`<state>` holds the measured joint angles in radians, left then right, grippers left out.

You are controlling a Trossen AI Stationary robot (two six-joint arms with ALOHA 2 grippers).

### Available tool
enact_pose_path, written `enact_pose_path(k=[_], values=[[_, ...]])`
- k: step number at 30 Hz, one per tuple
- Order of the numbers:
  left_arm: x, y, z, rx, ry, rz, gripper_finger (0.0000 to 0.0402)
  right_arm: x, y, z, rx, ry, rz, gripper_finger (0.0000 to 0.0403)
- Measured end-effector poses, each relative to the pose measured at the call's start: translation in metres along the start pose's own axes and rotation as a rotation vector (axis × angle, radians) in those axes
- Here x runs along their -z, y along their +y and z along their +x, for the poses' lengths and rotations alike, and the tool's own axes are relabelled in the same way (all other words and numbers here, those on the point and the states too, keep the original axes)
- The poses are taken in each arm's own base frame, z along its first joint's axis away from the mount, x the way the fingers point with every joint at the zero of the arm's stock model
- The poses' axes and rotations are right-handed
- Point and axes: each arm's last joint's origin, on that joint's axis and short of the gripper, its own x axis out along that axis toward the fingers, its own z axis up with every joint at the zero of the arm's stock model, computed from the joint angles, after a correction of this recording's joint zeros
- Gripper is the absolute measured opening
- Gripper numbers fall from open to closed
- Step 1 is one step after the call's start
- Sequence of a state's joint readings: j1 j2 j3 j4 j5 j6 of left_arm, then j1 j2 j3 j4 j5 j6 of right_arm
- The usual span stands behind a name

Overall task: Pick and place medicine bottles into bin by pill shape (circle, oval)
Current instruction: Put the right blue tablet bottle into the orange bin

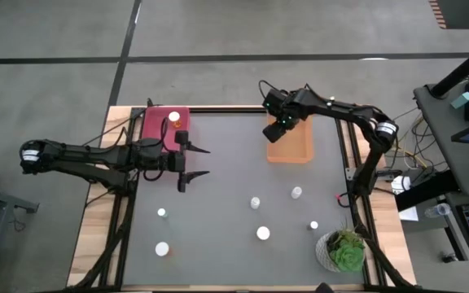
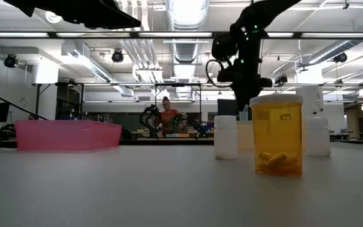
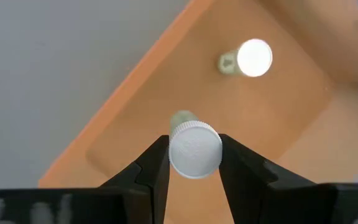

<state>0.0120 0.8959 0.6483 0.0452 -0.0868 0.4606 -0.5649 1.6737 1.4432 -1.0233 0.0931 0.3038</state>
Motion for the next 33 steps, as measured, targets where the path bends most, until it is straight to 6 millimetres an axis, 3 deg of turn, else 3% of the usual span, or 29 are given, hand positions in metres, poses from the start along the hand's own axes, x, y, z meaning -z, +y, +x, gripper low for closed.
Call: enact_pose_path(k=[15,33], values=[[0.0,0.0,0.0,0.0,0.0,0.0,0.0277,0.007,-0.02,0.034,-0.057,0.01,0.062,0.0115],[0.0,0.0,0.0,0.0,0.0,0.0,0.0277,0.006,-0.019,0.041,-0.053,0.012,0.065,0.0118]])
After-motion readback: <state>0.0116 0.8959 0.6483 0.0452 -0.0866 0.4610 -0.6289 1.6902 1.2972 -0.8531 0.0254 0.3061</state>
